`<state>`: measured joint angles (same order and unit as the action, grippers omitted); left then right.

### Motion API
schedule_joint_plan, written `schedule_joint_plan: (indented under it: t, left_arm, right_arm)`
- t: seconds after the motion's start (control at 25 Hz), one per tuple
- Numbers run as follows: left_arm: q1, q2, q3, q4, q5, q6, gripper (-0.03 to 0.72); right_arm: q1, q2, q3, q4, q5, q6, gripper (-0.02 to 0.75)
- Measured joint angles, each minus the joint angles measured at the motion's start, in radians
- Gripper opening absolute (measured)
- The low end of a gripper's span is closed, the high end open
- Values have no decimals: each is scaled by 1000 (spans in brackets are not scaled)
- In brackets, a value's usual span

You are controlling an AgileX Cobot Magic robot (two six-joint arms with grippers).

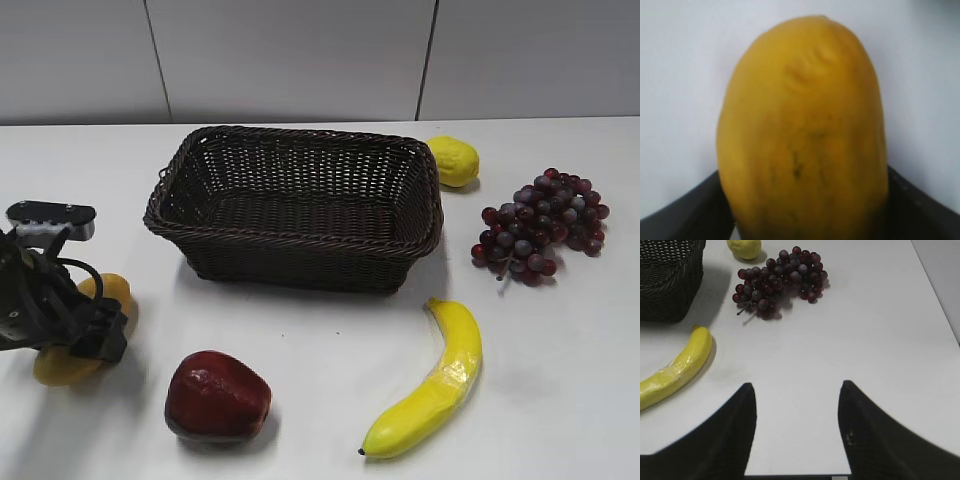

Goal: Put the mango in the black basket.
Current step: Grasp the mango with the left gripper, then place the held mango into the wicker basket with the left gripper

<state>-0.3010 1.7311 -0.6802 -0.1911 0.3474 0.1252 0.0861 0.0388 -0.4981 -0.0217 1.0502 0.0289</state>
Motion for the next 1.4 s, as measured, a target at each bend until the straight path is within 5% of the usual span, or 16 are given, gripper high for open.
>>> schedule_joint_plan:
  t: [0.44,0.84,1.4]
  left_arm:
    - [0,-150,-91,108,115,0,552]
    - [-7,-211,-444,172,202,0,552]
    - [-261,147,-855,176,304,165,552]
  right_arm:
    - [0,0,0,0,0,0,407]
    - [0,0,0,0,0,0,407]
    - [0,0,0,0,0,0,407]
